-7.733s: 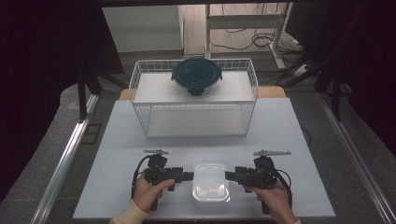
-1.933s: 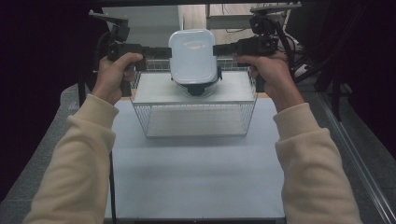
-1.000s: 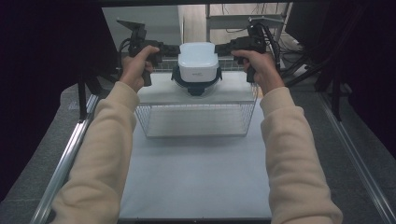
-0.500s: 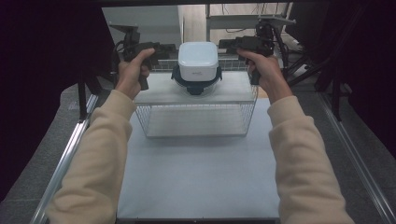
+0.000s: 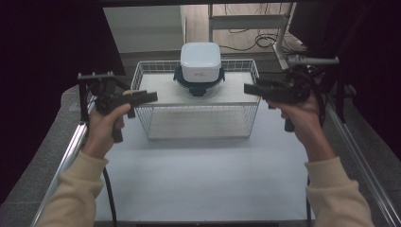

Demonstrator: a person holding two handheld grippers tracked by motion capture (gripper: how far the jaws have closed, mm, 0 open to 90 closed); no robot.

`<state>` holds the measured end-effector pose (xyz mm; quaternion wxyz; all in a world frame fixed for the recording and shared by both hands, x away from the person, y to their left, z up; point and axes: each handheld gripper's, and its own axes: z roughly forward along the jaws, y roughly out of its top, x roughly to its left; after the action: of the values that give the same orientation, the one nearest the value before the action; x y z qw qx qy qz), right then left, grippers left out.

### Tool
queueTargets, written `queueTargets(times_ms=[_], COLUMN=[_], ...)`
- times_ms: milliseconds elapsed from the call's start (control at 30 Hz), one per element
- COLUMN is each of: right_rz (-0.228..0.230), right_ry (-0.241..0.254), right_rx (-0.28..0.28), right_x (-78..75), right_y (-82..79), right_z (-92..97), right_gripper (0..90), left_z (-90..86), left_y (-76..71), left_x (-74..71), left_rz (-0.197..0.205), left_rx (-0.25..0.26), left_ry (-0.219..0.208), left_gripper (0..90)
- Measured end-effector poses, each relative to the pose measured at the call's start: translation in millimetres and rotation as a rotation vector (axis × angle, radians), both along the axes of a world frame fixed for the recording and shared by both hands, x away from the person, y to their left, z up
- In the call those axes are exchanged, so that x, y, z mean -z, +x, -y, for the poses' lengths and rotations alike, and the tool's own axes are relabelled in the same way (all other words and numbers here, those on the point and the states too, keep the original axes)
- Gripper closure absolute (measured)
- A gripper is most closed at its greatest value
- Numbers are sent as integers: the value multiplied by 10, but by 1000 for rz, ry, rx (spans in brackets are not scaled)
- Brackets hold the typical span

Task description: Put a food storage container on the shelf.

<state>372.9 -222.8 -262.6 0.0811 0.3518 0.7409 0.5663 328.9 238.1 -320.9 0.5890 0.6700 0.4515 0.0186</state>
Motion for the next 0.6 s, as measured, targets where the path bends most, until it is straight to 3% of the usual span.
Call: queueTargets(times_ms=[67, 167, 267, 300, 333, 400, 467, 500, 533, 600], right_rz=[20, 44, 60, 58, 58, 62, 29, -26, -26, -61], right_ry=[-20, -39, -74, -108, -108, -135, -121, -112, -112, -130], right_rx=[-2, -1, 6, 0, 0, 8, -8, -13, -13, -5], right_x=[143, 380, 619, 779, 779, 965, 1131, 1335, 1335, 1519], right_y=[-179, -415, -585, -668, -668, -746, -778, -787, -787, -801], right_z=[59, 122, 151, 155, 155, 162, 185, 212, 212, 226], right_gripper=[304, 304, 296, 282, 282, 276, 276, 270, 270, 260], left_z=[-9, 15, 43, 49, 53, 60, 89, 108, 127, 191], left_y=[-162, -411, -541, -577, -607, -671, -733, -762, -781, -819], left_x=[121, 382, 591, 664, 736, 869, 999, 1064, 1112, 1251], left_rz=[16, 28, 17, 9, 1, -2, -7, -16, -23, -41], left_rx=[-6, -18, -18, -16, -11, -30, -33, -31, -27, -15], left_ry=[23, 102, 131, 132, 138, 158, 182, 186, 190, 214], left_gripper=[306, 304, 298, 293, 293, 284, 274, 263, 263, 248])
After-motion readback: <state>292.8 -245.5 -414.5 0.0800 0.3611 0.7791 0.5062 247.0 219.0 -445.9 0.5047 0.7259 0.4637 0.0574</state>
